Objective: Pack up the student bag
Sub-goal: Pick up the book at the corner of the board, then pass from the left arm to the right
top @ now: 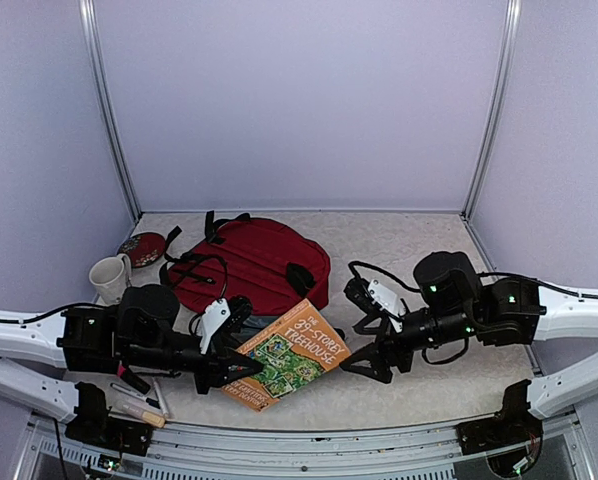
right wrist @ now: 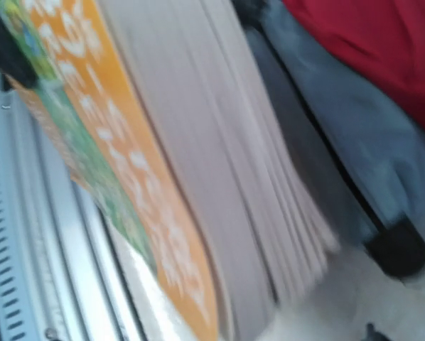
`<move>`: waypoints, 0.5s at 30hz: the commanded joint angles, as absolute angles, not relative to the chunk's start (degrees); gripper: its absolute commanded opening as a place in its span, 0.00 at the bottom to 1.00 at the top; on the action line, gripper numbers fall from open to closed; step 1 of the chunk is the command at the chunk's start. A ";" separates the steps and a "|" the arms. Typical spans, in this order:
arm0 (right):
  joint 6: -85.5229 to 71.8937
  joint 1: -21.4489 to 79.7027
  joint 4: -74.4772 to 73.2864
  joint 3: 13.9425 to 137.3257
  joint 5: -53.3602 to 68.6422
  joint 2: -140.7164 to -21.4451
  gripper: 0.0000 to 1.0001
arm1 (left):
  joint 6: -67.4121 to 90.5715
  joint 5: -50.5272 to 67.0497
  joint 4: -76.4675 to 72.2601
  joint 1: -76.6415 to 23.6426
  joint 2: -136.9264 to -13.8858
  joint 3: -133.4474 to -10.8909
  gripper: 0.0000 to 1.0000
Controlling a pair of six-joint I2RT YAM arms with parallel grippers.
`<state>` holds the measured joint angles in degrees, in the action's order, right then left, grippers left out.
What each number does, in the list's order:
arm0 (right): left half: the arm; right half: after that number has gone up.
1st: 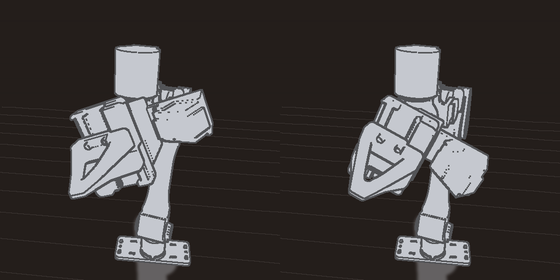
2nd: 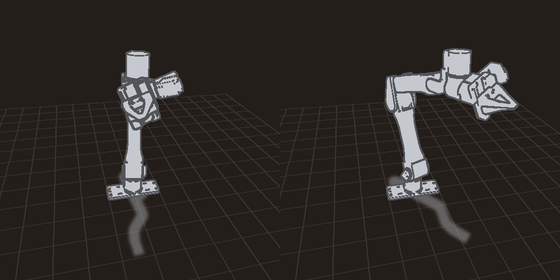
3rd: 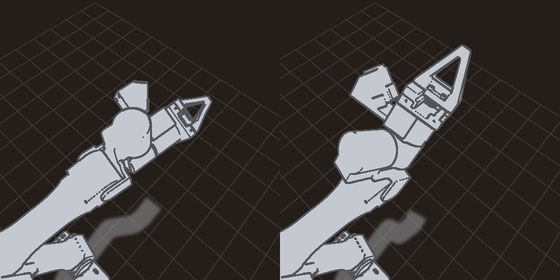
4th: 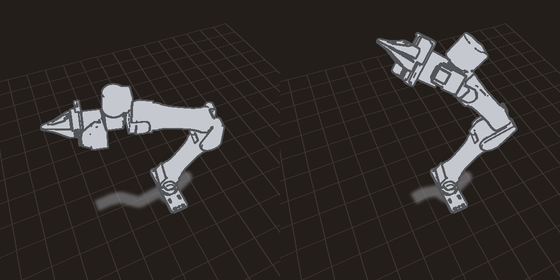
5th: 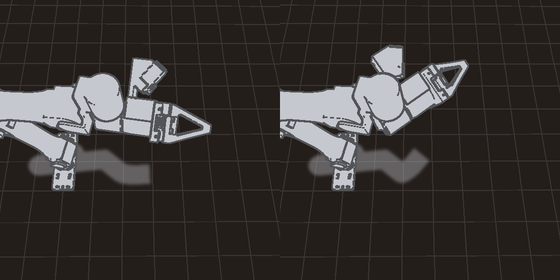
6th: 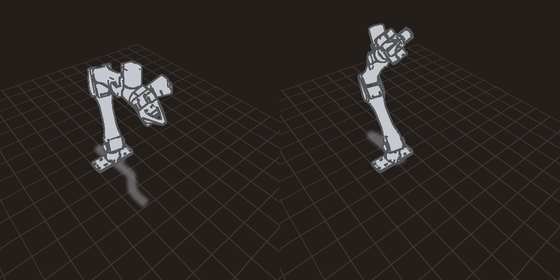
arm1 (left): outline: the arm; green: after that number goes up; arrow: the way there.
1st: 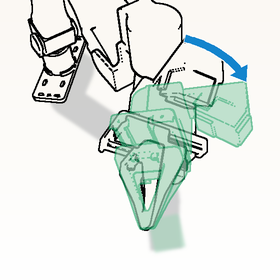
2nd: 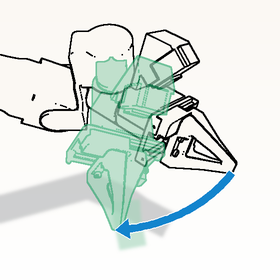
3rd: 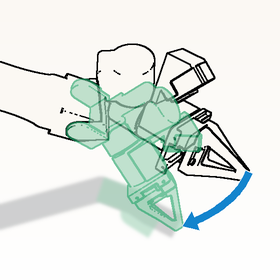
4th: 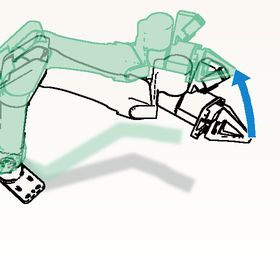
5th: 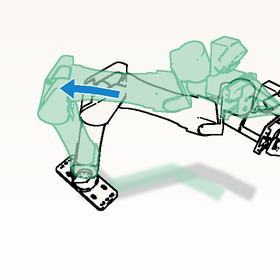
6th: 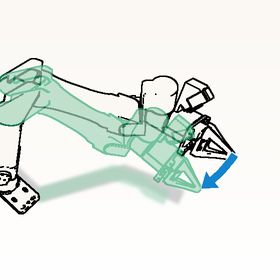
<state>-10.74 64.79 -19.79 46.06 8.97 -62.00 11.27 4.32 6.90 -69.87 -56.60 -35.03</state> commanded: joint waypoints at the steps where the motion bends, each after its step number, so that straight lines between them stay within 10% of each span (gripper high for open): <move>1: -4.82 64.51 -12.77 49.59 14.95 -63.54 1.00 | 9.00 7.32 4.72 -70.53 -56.12 -37.07 0.00; 11: 1.99 64.52 -9.00 53.40 22.43 -73.81 0.99 | 6.81 13.00 3.72 -72.97 -55.36 -38.62 0.00; 15: 1.49 64.47 -8.20 54.65 28.75 -75.97 0.48 | 6.64 13.75 3.23 -72.99 -54.18 -39.02 0.00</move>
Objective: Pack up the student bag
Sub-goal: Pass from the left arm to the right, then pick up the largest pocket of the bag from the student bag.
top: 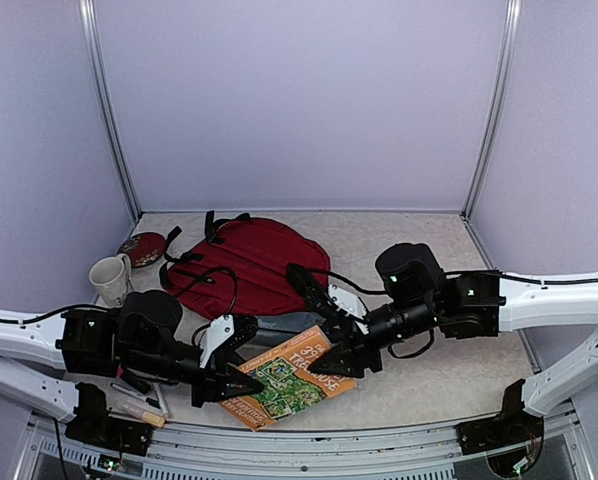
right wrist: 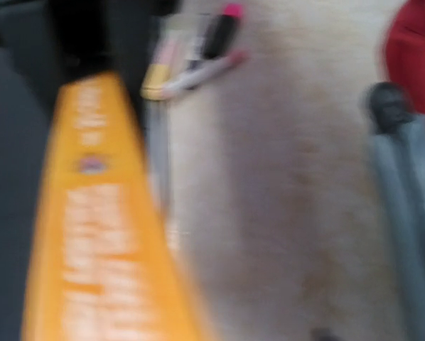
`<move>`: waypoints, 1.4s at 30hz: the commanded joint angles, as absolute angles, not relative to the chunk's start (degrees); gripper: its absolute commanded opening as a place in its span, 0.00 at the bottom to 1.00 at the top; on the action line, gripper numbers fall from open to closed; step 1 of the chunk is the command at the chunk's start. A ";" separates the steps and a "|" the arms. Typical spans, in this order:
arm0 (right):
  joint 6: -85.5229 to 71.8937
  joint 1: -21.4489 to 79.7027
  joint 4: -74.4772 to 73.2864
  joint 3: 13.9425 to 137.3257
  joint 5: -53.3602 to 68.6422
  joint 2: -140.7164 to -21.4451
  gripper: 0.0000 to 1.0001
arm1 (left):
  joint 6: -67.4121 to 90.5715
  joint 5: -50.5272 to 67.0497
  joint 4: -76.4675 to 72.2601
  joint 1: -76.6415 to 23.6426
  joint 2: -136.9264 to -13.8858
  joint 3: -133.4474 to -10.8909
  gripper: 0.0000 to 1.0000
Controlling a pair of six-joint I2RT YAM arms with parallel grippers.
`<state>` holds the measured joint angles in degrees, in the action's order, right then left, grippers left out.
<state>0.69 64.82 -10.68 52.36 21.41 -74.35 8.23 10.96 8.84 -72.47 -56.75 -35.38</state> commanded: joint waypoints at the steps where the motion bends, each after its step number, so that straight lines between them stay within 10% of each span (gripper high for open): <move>1: 1.22 64.44 -8.32 54.82 29.81 -75.97 0.32 | 6.54 13.67 3.05 -73.01 -53.74 -39.02 0.00; 3: 0.64 64.30 -7.65 54.16 31.23 -75.25 0.02 | 6.42 13.43 2.55 -73.03 -52.90 -39.02 0.00; 6: -3.45 62.67 -7.49 53.57 29.39 -73.94 0.00 | 6.54 11.20 1.99 -73.02 -52.22 -39.67 0.05; 8: -7.10 59.89 -8.35 53.93 27.81 -73.03 0.00 | 7.28 5.56 2.04 -73.02 -52.21 -40.72 0.66; 11: -11.14 55.67 -8.50 53.65 25.16 -69.12 0.00 | 7.45 -6.32 3.61 -72.40 -53.27 -43.78 0.93; 31: -20.97 36.85 -21.23 53.74 -9.32 -50.05 0.00 | 4.23 -4.53 29.54 -54.44 -102.96 -85.39 0.99; 42: -18.86 35.80 -20.20 51.39 -7.26 -52.34 0.00 | 1.74 -34.93 47.87 -56.95 -125.74 -104.98 0.88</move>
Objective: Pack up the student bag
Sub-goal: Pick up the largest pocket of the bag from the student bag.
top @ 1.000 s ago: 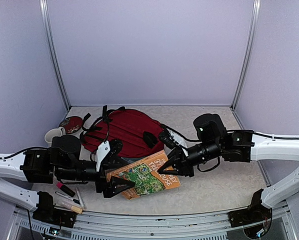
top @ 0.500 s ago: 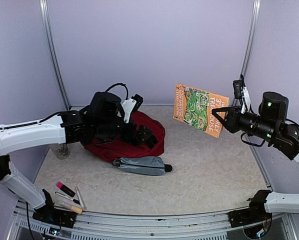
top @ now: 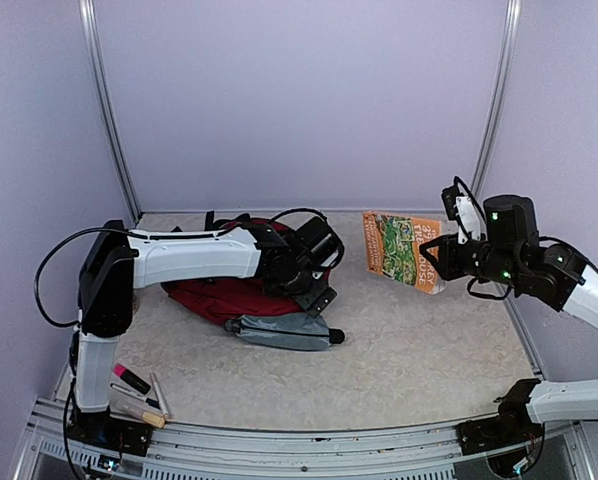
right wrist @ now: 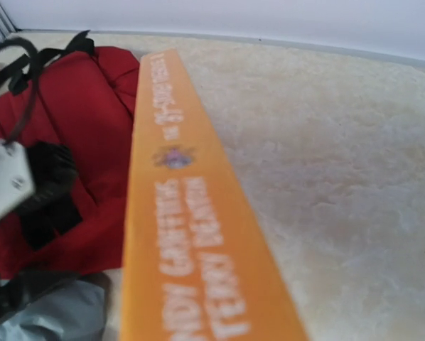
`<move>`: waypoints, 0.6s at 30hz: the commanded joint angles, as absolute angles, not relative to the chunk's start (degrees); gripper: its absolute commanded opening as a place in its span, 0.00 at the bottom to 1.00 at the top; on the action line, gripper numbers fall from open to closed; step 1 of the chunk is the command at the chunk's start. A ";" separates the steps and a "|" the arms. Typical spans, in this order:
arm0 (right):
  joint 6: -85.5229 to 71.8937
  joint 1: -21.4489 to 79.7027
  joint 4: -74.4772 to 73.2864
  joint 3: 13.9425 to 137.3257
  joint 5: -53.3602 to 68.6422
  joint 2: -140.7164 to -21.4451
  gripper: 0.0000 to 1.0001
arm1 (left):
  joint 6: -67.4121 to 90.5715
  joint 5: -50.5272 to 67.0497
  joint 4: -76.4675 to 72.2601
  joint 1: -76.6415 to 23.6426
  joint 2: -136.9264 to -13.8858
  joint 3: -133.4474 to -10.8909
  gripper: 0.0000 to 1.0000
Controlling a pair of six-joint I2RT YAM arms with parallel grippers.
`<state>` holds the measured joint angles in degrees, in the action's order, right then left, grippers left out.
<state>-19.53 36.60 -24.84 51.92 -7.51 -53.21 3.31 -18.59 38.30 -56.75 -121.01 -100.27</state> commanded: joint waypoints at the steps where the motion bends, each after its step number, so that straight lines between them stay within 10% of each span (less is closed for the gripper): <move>1: -18.92 35.77 -19.81 51.03 -6.38 -52.23 0.00 | 1.88 -38.09 49.85 -57.00 -126.95 -106.83 0.77; 6: -19.87 35.60 -17.95 50.05 -1.67 -52.02 0.00 | -0.53 -43.72 47.92 -57.70 -125.91 -108.56 0.02; 18: -34.92 35.60 -4.67 49.33 22.74 -60.23 0.00 | -3.77 -33.72 26.52 -54.80 -100.78 -102.67 0.00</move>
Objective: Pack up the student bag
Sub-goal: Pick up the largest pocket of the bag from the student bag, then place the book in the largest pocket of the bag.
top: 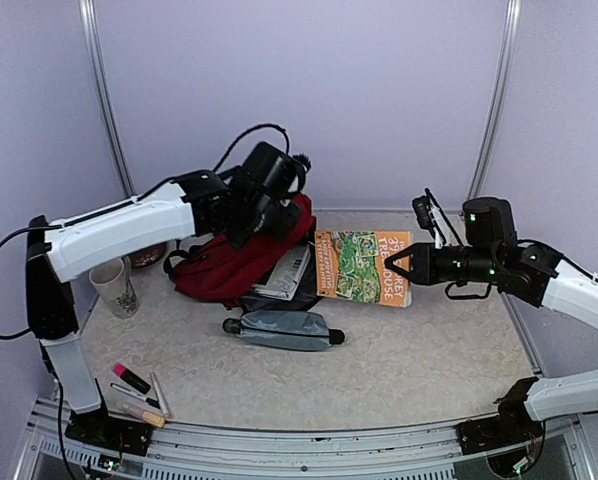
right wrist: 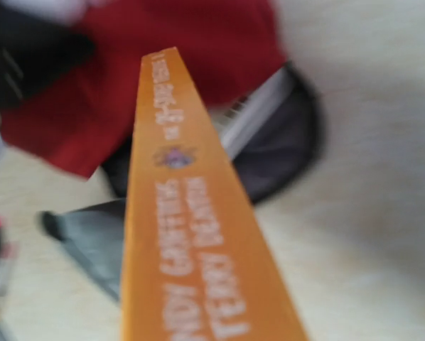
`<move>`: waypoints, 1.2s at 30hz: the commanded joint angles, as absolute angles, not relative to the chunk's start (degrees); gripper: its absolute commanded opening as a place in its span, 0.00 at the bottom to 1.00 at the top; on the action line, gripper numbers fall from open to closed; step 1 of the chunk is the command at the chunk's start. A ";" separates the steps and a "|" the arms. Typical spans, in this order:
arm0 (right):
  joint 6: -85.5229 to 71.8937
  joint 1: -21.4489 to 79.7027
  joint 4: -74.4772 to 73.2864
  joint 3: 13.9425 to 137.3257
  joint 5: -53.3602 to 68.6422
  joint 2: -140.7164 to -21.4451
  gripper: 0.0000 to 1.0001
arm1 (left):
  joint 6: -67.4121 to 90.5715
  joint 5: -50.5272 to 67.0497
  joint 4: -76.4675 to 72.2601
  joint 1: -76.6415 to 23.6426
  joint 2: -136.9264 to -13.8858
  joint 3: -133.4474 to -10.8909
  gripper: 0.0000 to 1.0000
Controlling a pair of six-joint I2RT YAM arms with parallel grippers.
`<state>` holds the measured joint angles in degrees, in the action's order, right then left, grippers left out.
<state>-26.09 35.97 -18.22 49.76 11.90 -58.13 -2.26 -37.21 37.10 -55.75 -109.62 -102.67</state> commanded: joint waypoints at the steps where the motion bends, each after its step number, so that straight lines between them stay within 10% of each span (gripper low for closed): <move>1: -36.72 35.60 -1.49 48.70 23.24 -60.99 0.00 | -3.86 -33.50 26.46 -54.68 -99.81 -102.71 0.00; 36: -96.68 44.12 28.42 36.70 1.13 -83.17 0.00 | 3.36 -26.81 19.40 -58.80 -98.93 -104.55 0.00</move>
